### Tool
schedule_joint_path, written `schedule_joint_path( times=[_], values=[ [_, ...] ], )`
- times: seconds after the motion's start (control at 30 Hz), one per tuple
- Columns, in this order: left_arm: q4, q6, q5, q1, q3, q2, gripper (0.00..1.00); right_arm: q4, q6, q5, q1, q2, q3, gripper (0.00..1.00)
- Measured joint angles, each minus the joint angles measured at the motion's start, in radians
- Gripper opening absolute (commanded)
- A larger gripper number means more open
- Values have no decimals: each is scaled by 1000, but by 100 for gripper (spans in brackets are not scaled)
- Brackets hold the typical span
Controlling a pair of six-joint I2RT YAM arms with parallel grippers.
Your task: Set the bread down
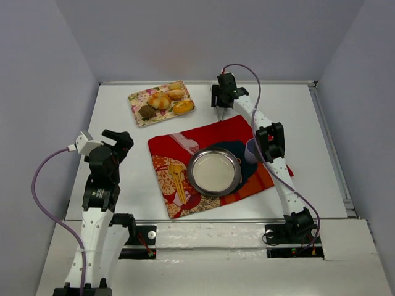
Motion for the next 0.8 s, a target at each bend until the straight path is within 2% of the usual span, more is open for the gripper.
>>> schedule_joint_path(
  times=[0.13, 0.33, 0.57, 0.8],
  values=[
    [-2, -3, -7, 0, 0, -3, 99, -8, -2, 17, 0, 1, 0, 58],
    [-6, -3, -12, 0, 0, -3, 99, -8, -9, 58, 0, 1, -2, 56],
    [-10, -4, -14, 0, 0, -2, 99, 45, -29, 82, 1, -21, -51, 50],
    [-10, -6, -14, 0, 0, 0, 99, 108, -47, 37, 0, -168, -167, 50]
  ],
)
